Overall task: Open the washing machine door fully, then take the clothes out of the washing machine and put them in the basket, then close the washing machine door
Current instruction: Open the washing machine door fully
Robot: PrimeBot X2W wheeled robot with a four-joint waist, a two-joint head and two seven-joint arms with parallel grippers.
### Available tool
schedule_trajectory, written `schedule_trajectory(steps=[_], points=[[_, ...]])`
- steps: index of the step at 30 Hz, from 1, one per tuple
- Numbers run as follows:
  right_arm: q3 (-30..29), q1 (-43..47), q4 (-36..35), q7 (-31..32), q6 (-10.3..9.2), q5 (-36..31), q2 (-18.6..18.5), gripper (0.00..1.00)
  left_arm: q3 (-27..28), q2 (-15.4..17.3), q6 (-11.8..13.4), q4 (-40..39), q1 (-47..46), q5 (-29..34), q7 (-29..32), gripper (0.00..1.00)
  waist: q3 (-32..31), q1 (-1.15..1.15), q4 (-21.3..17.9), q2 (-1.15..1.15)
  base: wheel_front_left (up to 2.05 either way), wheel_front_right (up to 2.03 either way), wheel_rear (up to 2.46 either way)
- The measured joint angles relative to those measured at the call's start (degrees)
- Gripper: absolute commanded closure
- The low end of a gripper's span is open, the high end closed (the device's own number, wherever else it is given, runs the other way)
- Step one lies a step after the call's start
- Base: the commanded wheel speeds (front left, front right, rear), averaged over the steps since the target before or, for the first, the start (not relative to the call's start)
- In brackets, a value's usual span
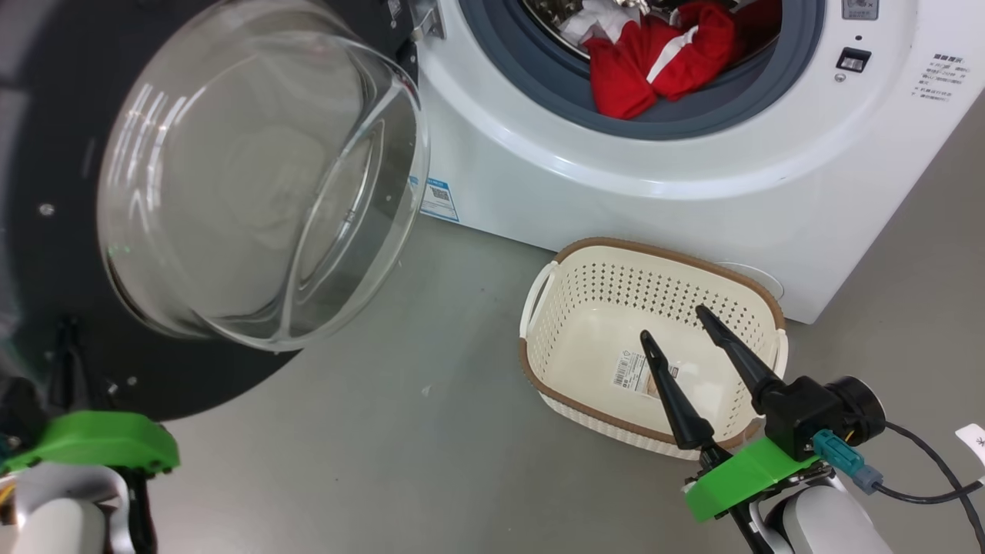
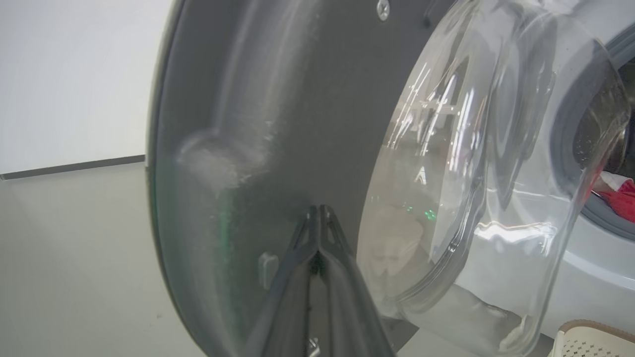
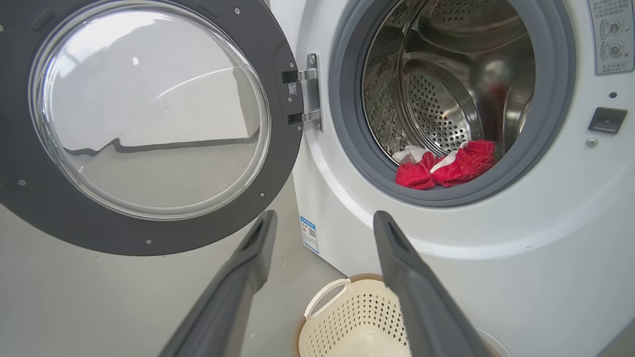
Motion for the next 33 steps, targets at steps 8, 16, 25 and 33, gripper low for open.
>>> schedule_trajectory(steps=[8,16,25,33], points=[[0.0,-0.3,0.0,0.0,0.0,-1.2,0.0,0.0,1.8,1.0,-1.2,5.8,-4.3,-0.8,-1.4,1.0,1.0,0.0,0.0,0.0,0.0,0.0,0.0],[0.1,-0.8,0.1,0.0,0.0,-1.6,-0.1,0.0,3.9,1.1,-2.4,9.7,-7.4,-0.8,-1.5,1.0,1.8,0.0,0.0,0.0,0.0,0.0,0.0],[0.5,-0.8,0.8,0.0,0.0,-1.6,-0.1,0.0,8.0,1.8,-4.0,12.0,-8.5,0.9,-1.5,1.0,1.5,0.0,-0.8,0.0,0.0,0.0,0.0],[1.1,-0.8,1.1,0.0,0.0,-1.3,-0.1,0.0,9.4,1.7,-6.5,12.3,-8.7,2.7,-1.5,1.0,0.7,0.0,-1.1,0.0,0.0,0.0,0.0]])
